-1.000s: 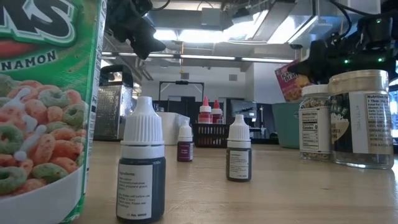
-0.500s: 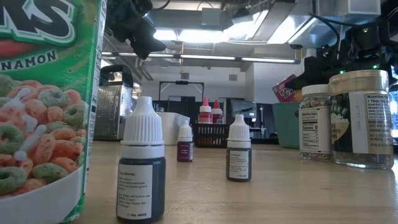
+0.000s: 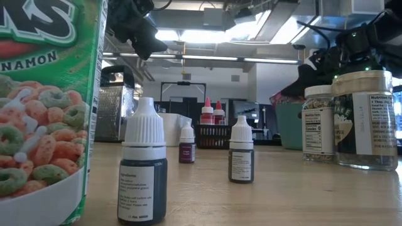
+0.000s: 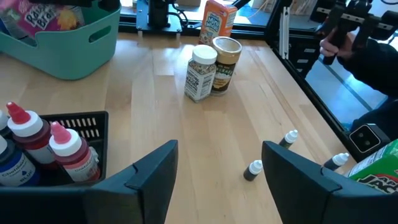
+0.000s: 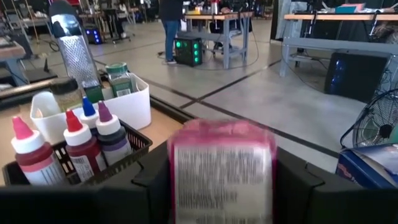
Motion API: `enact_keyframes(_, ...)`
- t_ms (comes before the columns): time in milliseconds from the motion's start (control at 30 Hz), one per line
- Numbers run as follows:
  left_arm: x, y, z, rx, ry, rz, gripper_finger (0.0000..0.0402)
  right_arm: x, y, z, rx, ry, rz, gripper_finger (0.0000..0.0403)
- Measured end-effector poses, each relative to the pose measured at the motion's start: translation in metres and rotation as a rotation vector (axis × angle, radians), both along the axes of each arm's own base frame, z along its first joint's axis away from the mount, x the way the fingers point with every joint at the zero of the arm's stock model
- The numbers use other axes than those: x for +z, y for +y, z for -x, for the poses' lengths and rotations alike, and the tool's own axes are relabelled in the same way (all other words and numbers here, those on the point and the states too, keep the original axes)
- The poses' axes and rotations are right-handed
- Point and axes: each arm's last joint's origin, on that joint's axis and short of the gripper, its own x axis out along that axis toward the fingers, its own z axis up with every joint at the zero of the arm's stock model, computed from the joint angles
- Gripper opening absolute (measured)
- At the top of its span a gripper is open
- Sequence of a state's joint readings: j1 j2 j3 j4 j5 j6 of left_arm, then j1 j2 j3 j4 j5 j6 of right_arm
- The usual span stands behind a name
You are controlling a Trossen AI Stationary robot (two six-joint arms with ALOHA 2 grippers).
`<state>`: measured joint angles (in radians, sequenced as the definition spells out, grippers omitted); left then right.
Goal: Pick & Place Kitchen Items
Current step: Put the purple cereal box into the green bin, then put the white seasoning bottle into the white bin
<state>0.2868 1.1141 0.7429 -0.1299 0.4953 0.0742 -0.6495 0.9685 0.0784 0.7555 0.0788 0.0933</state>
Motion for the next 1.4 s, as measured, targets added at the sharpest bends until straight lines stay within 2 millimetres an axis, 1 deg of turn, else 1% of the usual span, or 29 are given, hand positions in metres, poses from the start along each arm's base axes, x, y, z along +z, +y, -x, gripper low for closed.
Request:
enact_keyframes(267,0.000,0.000,0.000,0.000,0.000,0.000,0.0226,0.000,-0.003,-0.004,0.003,0.014,-0.005,0.0235)
enact_keyframes(567,0.000,0.000,0.000,0.002,0.001,0.005,0.0226,0.004,-0.003,-0.004,0.015,-0.021,0.015,0.0252)
enact_keyframes(933,0.000,0.000,0.000,0.010,0.006,0.020,0.0226,0.027,0.002,0.001,0.038,-0.129,0.163,0.0252)
enact_keyframes(1133,0.000,0.000,0.000,0.015,0.009,0.031,0.0227,0.045,0.013,0.004,0.174,-0.206,0.257,0.0252)
enact_keyframes(1267,0.000,-0.001,0.000,0.012,0.009,0.034,0.0226,0.063,0.023,-0.001,0.383,-0.232,0.279,0.0252)
enact_keyframes(1400,0.000,-0.004,-0.001,-0.001,0.010,0.033,0.0228,0.083,0.034,-0.012,0.581,-0.170,0.196,0.0252)
